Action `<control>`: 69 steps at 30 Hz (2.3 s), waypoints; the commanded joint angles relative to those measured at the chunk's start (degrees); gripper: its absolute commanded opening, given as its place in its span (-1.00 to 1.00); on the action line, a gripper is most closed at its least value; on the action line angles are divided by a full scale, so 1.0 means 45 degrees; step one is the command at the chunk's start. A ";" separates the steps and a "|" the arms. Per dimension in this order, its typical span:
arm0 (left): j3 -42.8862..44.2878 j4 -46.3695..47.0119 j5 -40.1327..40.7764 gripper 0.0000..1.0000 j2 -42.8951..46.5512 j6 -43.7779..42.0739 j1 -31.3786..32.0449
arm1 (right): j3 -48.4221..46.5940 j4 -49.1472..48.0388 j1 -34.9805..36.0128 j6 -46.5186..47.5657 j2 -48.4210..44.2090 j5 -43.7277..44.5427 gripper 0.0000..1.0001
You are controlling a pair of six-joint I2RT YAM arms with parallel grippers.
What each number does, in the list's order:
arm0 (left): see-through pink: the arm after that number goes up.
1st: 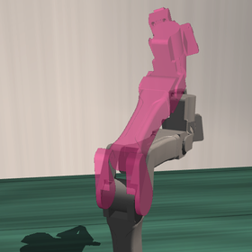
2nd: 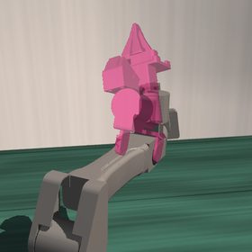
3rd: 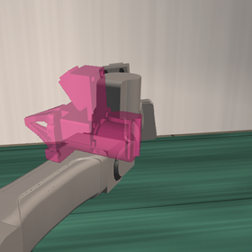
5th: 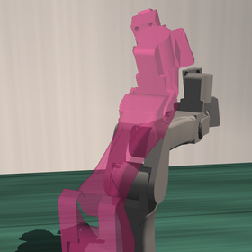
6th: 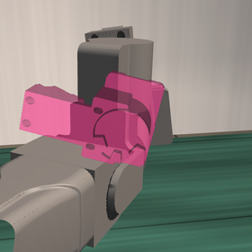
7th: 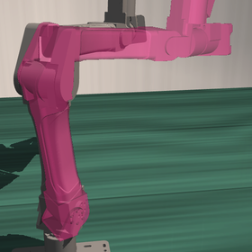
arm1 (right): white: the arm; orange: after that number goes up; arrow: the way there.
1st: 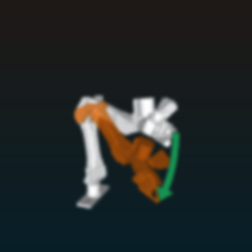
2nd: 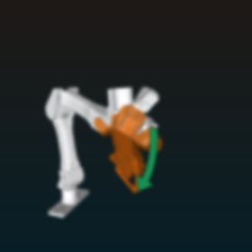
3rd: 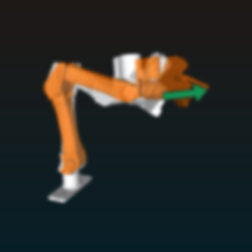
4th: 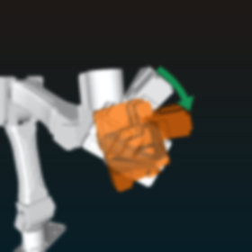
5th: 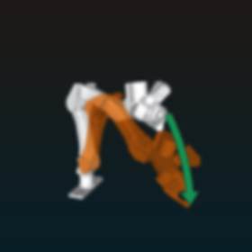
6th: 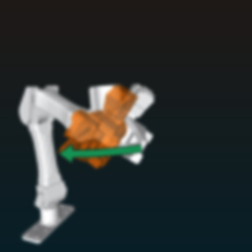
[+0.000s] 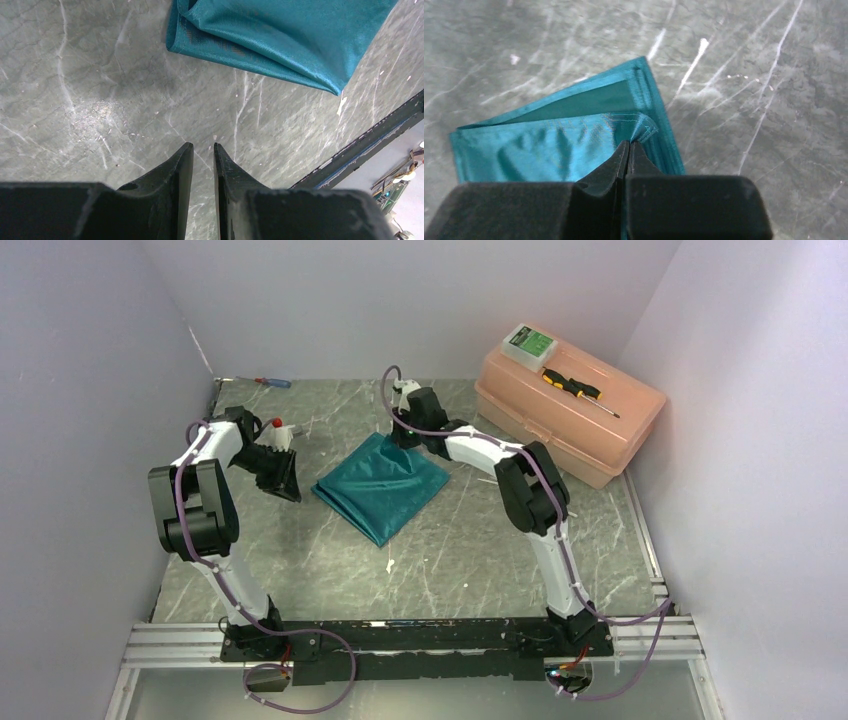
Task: Fold the napkin into a case and place the utensils inside
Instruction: Pick up the top corner of the square-folded napkin from the center of the board, then fold the top corner of the square-folded napkin at the center of the board.
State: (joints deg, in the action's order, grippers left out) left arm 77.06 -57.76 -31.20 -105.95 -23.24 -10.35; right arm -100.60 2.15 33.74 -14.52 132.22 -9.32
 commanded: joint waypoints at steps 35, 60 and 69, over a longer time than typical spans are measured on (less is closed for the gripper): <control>0.0723 0.0115 -0.0109 -0.45 -0.0186 0.0773 0.0043 | 0.8545 -0.2390 0.3591 0.0179 -0.6102 0.0719 -1.00; 0.0617 0.0412 0.0185 -0.45 -0.0160 0.0847 0.0075 | 0.9779 -0.1987 0.4443 0.0124 -0.7337 0.0022 0.13; 0.1199 0.0256 0.0240 -0.46 0.0054 0.1100 0.0129 | 0.9479 -0.1300 0.4233 -0.0383 -0.7878 0.0218 -0.08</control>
State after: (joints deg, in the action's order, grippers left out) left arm 78.94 -56.45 -29.78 -107.46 -19.62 -10.24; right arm -56.77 -5.02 53.56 -14.61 99.66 -9.08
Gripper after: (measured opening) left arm 0.274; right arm 0.510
